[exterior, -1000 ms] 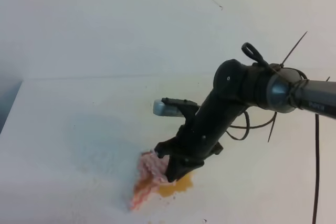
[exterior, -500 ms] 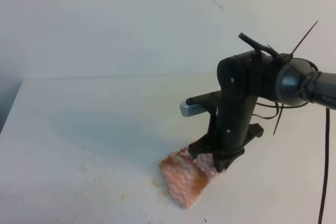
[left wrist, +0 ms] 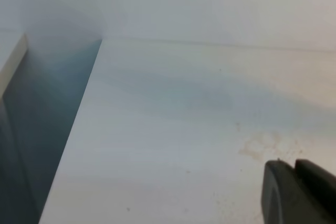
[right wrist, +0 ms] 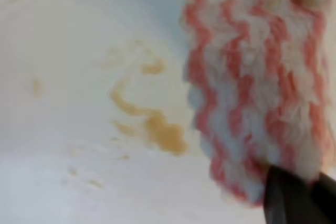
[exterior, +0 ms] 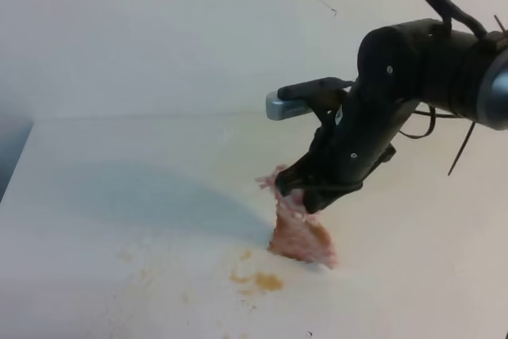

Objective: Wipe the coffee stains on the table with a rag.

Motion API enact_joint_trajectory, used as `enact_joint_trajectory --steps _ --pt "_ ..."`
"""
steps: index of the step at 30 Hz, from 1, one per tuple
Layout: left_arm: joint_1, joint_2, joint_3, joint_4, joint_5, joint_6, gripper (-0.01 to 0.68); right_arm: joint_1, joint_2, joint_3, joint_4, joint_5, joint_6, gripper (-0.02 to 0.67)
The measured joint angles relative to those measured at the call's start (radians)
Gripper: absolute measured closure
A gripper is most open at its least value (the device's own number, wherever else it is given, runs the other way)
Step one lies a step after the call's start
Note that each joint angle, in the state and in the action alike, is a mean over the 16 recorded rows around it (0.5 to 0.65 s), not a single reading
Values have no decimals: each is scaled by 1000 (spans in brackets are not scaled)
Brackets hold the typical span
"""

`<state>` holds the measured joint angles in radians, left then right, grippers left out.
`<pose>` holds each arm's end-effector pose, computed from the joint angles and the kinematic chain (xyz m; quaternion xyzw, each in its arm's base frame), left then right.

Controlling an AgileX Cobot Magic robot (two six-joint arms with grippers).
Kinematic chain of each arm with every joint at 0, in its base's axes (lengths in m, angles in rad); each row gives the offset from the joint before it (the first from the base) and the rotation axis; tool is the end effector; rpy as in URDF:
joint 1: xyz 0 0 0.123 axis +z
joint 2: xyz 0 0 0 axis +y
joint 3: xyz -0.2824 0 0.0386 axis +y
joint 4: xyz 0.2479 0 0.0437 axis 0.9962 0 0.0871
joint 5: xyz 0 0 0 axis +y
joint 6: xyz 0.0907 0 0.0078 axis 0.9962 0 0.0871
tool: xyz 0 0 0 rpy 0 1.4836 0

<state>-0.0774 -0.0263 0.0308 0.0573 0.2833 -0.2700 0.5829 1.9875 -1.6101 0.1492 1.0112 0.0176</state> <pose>0.0539 -0.0027 0.1785 -0.0583 0.7720 -0.0861 0.6270 0.3447 0.2410 0.2279 -0.2461 0.9575 0.1045 0.1078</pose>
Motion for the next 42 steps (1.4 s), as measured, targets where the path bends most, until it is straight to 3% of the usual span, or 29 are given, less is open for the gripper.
enact_joint_trajectory --steps 15,26,30,35,42 --pt "0 0 0 0 0 0 676 101 175 0 387 -84 -211 633" --pt "0 0 0 0 -1 0 676 141 228 0 907 -192 -556 633" --pt "0 2 -2 0 1 0 676 136 228 0 1027 -224 -648 633" --pt "0 2 -2 0 1 0 676 121 228 0 983 -246 -615 633" --pt "0 2 -6 0 1 0 676 100 226 0 638 -203 -361 634"
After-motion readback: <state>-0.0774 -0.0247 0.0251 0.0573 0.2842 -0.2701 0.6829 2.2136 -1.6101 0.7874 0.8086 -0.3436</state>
